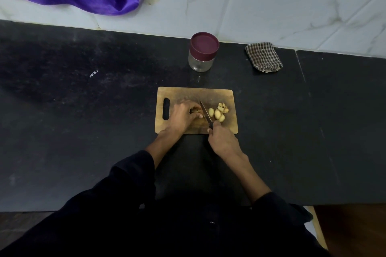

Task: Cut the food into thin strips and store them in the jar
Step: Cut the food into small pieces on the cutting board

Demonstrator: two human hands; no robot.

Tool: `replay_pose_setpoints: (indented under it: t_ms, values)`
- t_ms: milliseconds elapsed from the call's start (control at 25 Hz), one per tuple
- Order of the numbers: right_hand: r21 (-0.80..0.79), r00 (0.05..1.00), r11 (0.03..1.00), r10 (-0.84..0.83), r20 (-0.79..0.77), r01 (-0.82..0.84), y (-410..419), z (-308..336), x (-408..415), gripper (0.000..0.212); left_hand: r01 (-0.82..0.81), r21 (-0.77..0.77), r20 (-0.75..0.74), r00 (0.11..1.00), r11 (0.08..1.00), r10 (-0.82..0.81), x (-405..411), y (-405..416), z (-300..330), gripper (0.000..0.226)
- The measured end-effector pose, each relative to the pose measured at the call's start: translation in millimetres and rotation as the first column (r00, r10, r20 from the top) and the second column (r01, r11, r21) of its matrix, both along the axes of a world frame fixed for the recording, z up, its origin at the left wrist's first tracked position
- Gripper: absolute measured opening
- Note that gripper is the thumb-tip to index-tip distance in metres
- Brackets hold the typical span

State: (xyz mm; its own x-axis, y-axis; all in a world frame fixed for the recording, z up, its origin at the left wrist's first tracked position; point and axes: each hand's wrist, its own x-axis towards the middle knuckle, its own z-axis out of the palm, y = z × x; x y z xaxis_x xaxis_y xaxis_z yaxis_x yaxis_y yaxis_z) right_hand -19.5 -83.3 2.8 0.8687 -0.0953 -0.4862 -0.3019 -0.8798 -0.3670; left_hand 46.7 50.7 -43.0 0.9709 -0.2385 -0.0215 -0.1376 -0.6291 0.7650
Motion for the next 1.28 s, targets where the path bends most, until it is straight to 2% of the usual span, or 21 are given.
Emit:
replay_pose_setpoints:
  t_ms: [160,360,760,920,1280]
  values:
    - [-0.031,1.0,0.999,0.028,0.011,-0.028,0.7,-2.3,1.5,0.02,-0.028,0.004,-0.009,1.0,1.0,0.028,0.0,-2.1,-1.3,0.027]
    - [-0.04,0.999,0.999,0.032,0.009,-0.031,1.9,-3.5,5.9,0.021,0.001,0.057,0.011,1.0,0.998,-0.002,2.7,-2.1,1.5,0.025]
    - [-0.123,0.998,0.991,0.052,-0.028,-0.055,10.4,-1.5,30.4,0.026,0.031,0.064,0.031,0.999,0.997,-0.033,0.0,-3.4,8.8,0.016]
    - [-0.092,0.997,0.994,0.051,-0.05,-0.055,12.9,-5.7,34.6,0.026,0.005,0.021,0.03,1.0,1.0,-0.005,-3.0,-4.9,8.9,0.016]
    - [-0.039,0.997,0.999,0.033,-0.07,-0.035,-9.1,-8.8,9.7,0.024,-0.012,0.042,0.022,1.0,0.999,0.011,-1.9,-5.3,5.5,0.02]
